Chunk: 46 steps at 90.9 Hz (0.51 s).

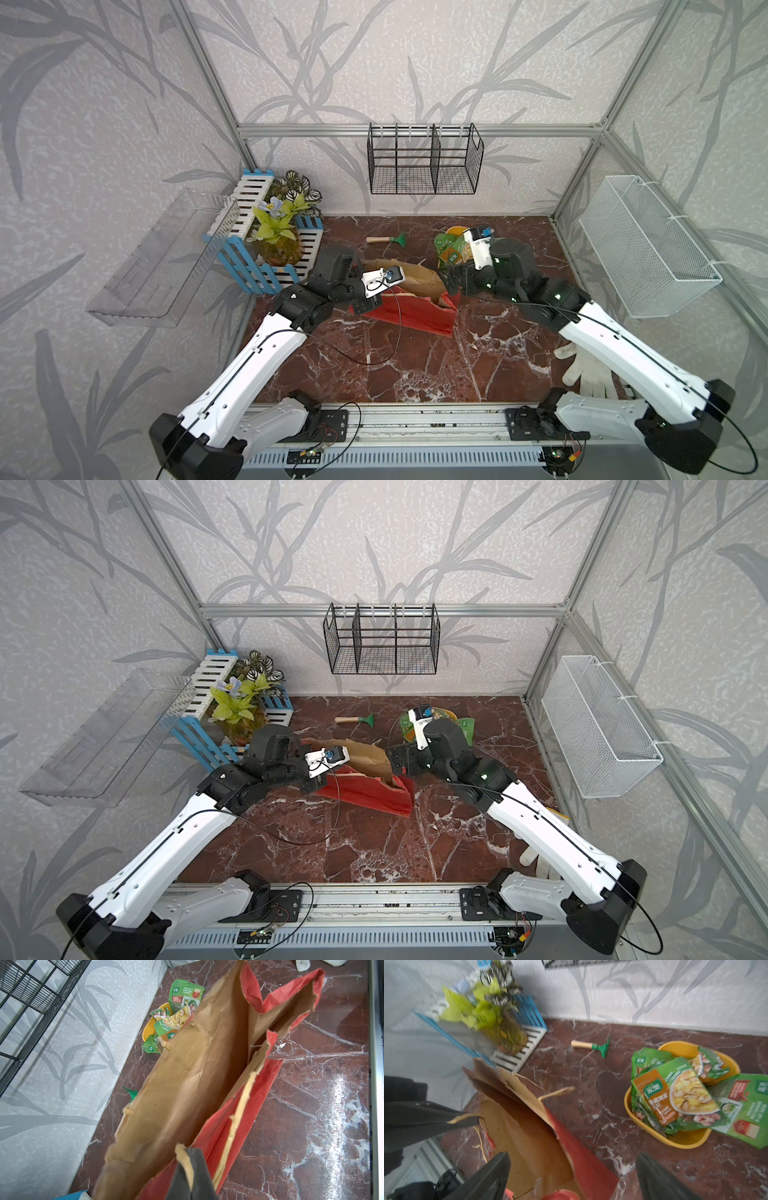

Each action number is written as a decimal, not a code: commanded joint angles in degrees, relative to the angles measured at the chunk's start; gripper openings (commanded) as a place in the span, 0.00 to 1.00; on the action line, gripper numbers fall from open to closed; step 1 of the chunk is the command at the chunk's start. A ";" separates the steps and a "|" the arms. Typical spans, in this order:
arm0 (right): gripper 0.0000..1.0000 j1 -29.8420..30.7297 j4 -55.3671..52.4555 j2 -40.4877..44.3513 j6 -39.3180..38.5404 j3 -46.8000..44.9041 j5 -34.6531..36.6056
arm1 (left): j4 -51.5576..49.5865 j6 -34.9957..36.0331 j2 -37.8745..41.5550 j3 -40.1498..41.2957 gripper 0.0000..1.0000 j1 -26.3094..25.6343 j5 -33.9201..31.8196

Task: Place the condiment packets inside the bag
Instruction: Open the paper bag.

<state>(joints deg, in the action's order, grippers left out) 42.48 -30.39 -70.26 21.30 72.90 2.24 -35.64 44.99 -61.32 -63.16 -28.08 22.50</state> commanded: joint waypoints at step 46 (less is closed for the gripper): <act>0.99 2.12 -15.31 -22.20 -11.60 23.07 -7.96 | -0.68 3.42 4.52 6.11 0.00 -0.23 -3.70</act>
<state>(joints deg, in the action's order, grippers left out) 44.47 -41.82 -90.45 11.81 93.73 -4.21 -35.59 47.59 -57.63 -57.82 -28.08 19.49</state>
